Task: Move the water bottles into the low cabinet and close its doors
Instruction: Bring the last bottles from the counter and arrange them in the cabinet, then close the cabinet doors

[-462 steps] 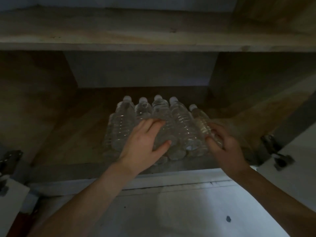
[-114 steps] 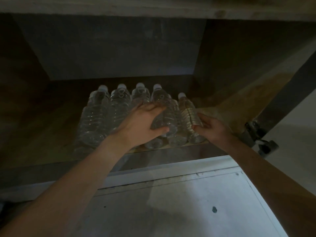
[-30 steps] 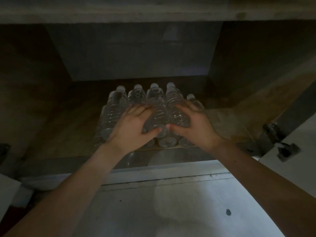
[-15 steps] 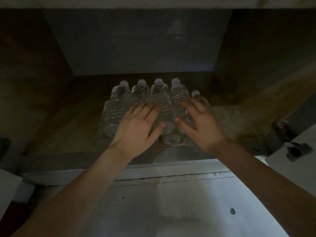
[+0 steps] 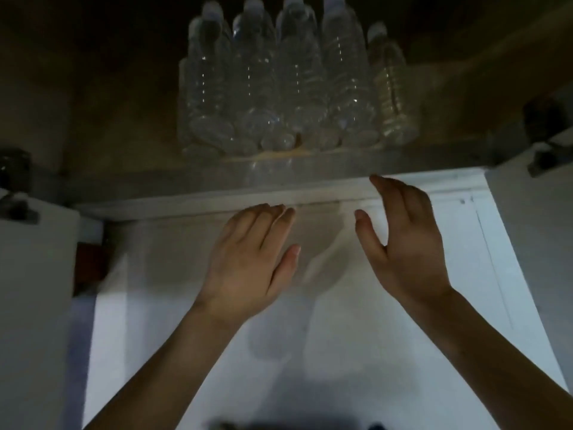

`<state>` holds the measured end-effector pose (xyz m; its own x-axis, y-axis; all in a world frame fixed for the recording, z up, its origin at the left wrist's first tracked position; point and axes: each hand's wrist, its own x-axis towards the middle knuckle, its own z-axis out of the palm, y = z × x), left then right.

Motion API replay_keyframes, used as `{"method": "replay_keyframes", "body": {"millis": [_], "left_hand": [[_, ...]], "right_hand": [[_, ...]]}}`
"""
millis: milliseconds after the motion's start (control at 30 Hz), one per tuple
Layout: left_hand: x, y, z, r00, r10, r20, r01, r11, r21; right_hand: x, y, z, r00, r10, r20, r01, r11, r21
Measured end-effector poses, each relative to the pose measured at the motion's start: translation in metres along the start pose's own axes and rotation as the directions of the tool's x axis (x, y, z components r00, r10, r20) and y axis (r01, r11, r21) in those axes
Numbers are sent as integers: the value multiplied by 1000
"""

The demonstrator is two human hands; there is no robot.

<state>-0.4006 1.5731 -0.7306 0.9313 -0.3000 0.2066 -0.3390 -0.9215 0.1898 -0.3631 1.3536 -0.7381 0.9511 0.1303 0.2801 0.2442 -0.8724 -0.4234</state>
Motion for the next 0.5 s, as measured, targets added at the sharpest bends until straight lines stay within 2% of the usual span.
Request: {"method": "replay_keyframes", "body": {"millis": [100, 167, 300, 500], "left_hand": [[-30, 21, -41, 993, -21, 119, 27, 998, -50], [-39, 39, -87, 980, -39, 195, 56, 995, -82], [-29, 82, -211, 959, -23, 283, 60, 991, -121], [38, 160, -443, 964, 42, 263, 16, 977, -212]], "right_hand": [[-28, -15, -41, 982, 8, 191, 3, 998, -55], [-38, -35, -86, 968, 43, 249, -31, 998, -54], [-35, -92, -209, 949, 108, 296, -91, 993, -70], [13, -189, -431, 944, 169, 284, -153, 985, -79]]}}
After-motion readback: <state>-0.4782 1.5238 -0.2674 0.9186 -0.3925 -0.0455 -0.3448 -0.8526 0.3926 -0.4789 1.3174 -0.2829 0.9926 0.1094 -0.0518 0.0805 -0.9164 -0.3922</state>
